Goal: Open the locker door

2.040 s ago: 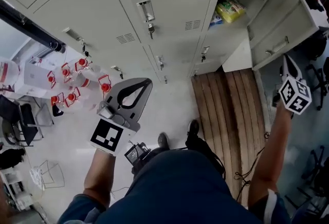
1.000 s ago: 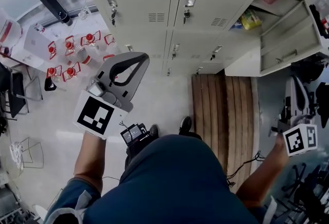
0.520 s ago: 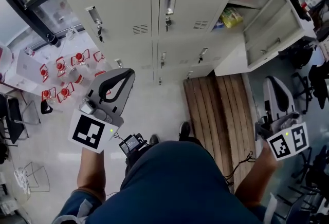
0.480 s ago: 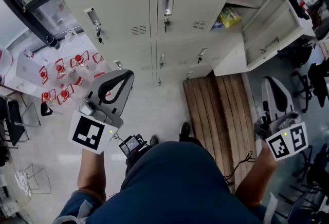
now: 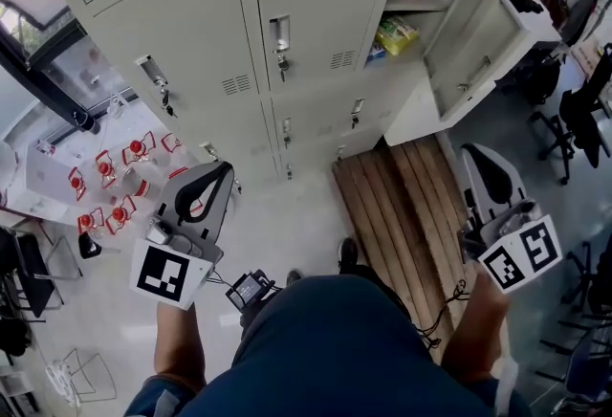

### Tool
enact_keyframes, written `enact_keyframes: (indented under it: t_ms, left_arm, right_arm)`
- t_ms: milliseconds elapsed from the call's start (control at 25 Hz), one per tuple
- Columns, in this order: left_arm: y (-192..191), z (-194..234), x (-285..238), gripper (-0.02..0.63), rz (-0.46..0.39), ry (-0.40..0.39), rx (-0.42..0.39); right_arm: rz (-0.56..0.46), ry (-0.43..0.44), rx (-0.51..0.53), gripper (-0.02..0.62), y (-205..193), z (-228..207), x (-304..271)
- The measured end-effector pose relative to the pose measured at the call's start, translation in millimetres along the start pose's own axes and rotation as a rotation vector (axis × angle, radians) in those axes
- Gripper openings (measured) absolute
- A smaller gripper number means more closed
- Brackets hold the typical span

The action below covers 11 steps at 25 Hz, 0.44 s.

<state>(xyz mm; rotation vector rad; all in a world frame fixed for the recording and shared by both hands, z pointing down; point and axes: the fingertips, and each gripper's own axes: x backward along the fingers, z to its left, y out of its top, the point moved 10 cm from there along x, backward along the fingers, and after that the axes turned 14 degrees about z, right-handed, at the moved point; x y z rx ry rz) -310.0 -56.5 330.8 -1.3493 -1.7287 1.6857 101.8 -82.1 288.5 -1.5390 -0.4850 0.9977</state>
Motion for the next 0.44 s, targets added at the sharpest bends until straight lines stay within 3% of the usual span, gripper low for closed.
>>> enact_keyframes:
  t_ms: [440]
  left_arm:
    - [-6.8,10.3,-0.7,0.018,0.012,-0.009,0.01]
  right_arm:
    - [0.009,-0.007,-0.007,0.037,1.7,3.3,-13.0]
